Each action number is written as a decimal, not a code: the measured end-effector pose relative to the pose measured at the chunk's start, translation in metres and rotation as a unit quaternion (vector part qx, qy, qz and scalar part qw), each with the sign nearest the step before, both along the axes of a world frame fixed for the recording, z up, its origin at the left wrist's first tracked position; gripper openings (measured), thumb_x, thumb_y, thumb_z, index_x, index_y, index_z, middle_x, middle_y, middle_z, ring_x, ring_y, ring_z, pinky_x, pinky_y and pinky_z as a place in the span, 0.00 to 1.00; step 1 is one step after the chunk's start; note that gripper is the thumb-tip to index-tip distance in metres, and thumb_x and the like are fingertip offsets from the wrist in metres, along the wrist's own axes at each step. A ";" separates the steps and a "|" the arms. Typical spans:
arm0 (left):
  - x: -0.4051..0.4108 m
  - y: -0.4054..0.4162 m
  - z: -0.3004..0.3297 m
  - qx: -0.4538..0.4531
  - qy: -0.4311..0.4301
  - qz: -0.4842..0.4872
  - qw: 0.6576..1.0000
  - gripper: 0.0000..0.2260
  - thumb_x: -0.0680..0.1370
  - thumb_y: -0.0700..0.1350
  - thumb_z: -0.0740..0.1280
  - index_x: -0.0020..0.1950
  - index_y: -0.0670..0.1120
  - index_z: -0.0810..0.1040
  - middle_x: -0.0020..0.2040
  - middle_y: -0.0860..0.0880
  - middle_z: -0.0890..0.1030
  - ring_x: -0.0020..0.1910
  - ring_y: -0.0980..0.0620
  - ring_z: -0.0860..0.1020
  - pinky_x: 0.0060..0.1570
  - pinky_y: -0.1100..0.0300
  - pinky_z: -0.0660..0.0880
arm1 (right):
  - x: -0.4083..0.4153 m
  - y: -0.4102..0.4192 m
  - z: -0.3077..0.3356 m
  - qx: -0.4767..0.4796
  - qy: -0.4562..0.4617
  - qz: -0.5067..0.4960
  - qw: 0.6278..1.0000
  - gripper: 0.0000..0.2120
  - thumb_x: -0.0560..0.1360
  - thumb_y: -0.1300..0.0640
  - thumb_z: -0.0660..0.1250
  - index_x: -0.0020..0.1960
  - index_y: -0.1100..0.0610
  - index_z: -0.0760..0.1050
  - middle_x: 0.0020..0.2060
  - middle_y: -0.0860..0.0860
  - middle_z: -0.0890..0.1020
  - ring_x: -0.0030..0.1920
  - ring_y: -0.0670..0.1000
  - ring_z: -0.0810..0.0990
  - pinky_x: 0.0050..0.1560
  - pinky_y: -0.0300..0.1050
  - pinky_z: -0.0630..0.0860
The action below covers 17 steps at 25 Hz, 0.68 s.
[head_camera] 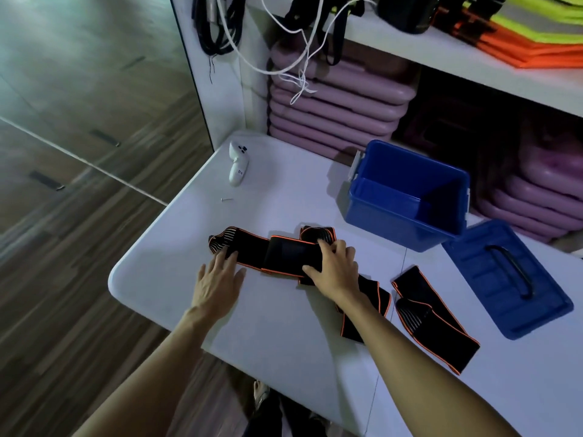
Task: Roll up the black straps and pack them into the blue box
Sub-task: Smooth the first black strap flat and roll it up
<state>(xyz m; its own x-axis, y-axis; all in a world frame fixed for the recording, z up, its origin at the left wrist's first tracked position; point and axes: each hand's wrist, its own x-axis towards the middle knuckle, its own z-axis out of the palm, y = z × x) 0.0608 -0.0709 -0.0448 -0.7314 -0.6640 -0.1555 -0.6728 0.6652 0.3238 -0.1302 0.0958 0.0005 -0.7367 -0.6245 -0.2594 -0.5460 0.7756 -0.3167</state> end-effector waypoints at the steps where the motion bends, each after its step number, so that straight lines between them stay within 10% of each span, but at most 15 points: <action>1: 0.002 -0.006 0.000 -0.003 -0.005 0.001 1.000 0.23 0.81 0.54 0.55 0.74 0.46 0.62 0.77 0.44 0.60 0.73 0.42 0.64 0.71 0.42 0.60 | -0.004 -0.004 0.002 0.011 0.003 0.008 1.000 0.28 0.72 0.42 0.72 0.66 0.53 0.69 0.62 0.54 0.68 0.62 0.58 0.65 0.56 0.54 0.72; 6: 0.001 -0.042 0.000 0.021 -0.019 0.037 0.999 0.23 0.82 0.54 0.52 0.75 0.46 0.61 0.78 0.46 0.57 0.77 0.46 0.57 0.73 0.40 0.52 | 0.009 -0.005 0.023 -0.196 -0.093 0.042 0.975 0.10 0.71 0.53 0.74 0.43 0.53 0.73 0.41 0.47 0.78 0.45 0.44 0.72 0.44 0.42 0.70; 13: -0.019 -0.087 0.000 0.039 -0.051 0.020 0.998 0.20 0.81 0.52 0.57 0.68 0.42 0.65 0.75 0.42 0.63 0.77 0.43 0.55 0.73 0.40 0.54 | 0.058 0.045 -0.001 -0.193 -0.382 -0.026 0.903 0.13 0.79 0.63 0.66 0.62 0.54 0.73 0.34 0.59 0.83 0.28 0.56 0.83 0.28 0.46 0.79; 17: -0.020 -0.077 0.004 -0.014 -0.053 0.017 0.998 0.18 0.77 0.46 0.64 0.63 0.40 0.69 0.69 0.40 0.68 0.71 0.39 0.65 0.67 0.42 0.65 | 0.066 0.056 -0.016 -0.126 -0.323 0.022 0.938 0.15 0.80 0.58 0.64 0.67 0.53 0.71 0.32 0.56 0.82 0.27 0.50 0.82 0.30 0.45 0.80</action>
<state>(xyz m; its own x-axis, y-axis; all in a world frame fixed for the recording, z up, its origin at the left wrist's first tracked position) 0.0404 -0.1476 -0.0412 -0.6895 -0.6927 -0.2118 -0.7240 0.6496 0.2321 -0.0642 0.1518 -0.0152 -0.4495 -0.7517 -0.4826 -0.2071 0.6132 -0.7622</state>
